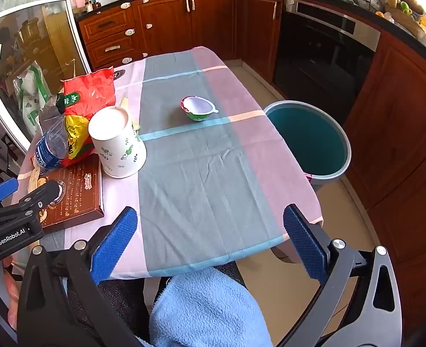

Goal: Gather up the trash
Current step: 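Move both tools toward the trash pile on the table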

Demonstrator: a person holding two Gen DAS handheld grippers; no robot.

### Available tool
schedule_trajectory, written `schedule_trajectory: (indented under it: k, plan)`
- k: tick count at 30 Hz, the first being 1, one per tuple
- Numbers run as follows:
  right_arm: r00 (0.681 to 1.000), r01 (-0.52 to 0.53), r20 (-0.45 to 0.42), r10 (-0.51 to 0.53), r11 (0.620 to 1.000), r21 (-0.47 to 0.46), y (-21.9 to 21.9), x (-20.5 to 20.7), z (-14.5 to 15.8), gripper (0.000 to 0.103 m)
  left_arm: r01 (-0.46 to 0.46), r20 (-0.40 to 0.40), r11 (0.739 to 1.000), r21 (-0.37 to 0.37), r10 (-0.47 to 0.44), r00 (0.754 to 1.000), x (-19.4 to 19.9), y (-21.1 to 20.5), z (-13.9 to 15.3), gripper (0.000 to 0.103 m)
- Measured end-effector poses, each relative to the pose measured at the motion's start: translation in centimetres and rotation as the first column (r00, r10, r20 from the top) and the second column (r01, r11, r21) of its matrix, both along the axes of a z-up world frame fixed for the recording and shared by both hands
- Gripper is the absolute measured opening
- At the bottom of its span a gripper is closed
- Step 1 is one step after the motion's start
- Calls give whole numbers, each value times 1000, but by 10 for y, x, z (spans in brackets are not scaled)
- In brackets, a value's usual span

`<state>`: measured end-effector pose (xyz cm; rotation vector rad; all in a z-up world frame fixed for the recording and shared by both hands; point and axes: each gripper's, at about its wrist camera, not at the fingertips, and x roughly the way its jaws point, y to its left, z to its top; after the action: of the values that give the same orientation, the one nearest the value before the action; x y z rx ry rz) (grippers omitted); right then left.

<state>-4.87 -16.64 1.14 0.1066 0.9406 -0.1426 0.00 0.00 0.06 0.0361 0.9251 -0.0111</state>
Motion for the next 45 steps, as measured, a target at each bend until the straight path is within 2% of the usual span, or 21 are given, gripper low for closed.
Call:
schedule_trajectory:
  k: [4,6,9,11,45]
  plan:
    - [1000,3,11,-3,1000,-3,6,-3,3,97,-6,14,1000,11,6,1000,0,0,3,100]
    - [1000,-1,-9,1,1000,9,4,1,3,97,-10,17,1000,16,10,1000,1,0,4,100]
    - [1000,-4,-8,4,1000,14,3,4,5,97,4,22,1000,1,-4,1000,-1,1,13,100]
    - [1000,-7,8,7,1000,-17,10,0,9,97,0,22,1000,-2,0,1000,-1,2,16,100]
    - [1000,0,9,0,1000,-23,3,5,11,97,16,39,1000,-7,-15,999,2,1,13,100]
